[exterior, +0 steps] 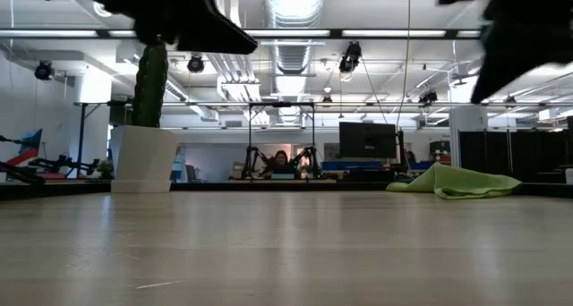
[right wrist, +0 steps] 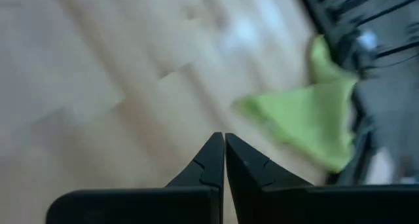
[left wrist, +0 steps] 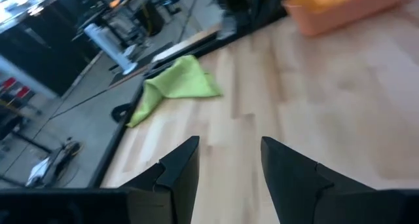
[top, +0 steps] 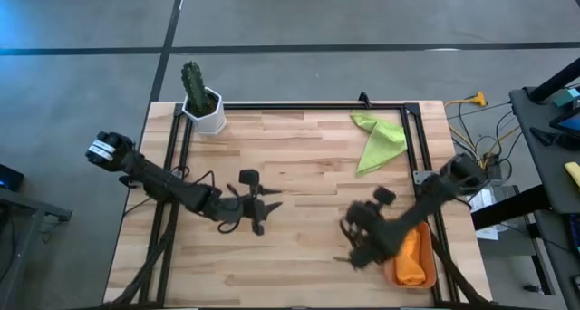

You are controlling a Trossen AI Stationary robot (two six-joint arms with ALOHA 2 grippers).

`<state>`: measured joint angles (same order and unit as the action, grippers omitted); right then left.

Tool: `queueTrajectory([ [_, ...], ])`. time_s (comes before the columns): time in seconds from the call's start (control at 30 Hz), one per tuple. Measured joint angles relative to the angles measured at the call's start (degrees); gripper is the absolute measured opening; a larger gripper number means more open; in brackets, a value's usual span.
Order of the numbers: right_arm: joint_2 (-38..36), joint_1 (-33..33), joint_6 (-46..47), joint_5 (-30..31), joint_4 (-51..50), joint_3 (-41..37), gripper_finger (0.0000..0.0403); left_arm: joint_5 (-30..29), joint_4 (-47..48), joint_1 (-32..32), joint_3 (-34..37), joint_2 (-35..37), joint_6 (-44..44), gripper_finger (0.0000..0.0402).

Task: Roll microfiber towels into tight, uniform cylinder then place into a basket
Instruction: Fold the green microfiber cloth

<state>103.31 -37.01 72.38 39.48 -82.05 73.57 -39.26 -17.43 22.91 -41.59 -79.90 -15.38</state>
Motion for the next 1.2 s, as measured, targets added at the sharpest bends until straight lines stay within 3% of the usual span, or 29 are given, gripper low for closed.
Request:
queueTrajectory([
  [0.1,-0.1,6.4,-9.7,3.0,0.0,-0.1,0.0009,1.5,0.0,-3.8,-1.6,0.1,-0.1,0.0147],
  [0.23,-1.3,13.1,-16.8,2.8,0.4,-1.8,0.0009,9.7,0.1,-10.9,-3.9,0.1,0.8,0.0147],
  [0.43,-7.3,16.0,-22.4,6.9,9.5,-10.9,0.0009,22.4,-1.0,-18.8,-3.3,0.0,10.5,0.0147],
  [0.6,-16.1,16.9,-33.5,3.0,26.5,-19.5,0.0009,21.8,-8.8,-18.8,-2.7,-2.9,11.9,0.0147],
  [0.73,-23.6,20.1,-48.9,-9.7,47.3,-27.8,0.0009,21.6,-14.1,-18.8,-3.0,-6.3,13.0,0.0147],
  [0.8,-26.5,21.8,-54.9,-12.1,53.1,-31.4,0.0009,21.7,-12.5,-18.7,-3.0,-7.2,14.7,0.0147],
  [1.0,-34.0,28.7,-55.7,-7.4,51.3,-36.1,0.0009,21.7,-12.0,-18.7,-3.2,-8.2,19.8,0.0147],
  [1.2,-36.9,32.4,-52.9,-14.7,52.4,-36.8,0.0009,22.4,-11.8,-17.7,-3.1,-8.3,22.6,0.0147],
])
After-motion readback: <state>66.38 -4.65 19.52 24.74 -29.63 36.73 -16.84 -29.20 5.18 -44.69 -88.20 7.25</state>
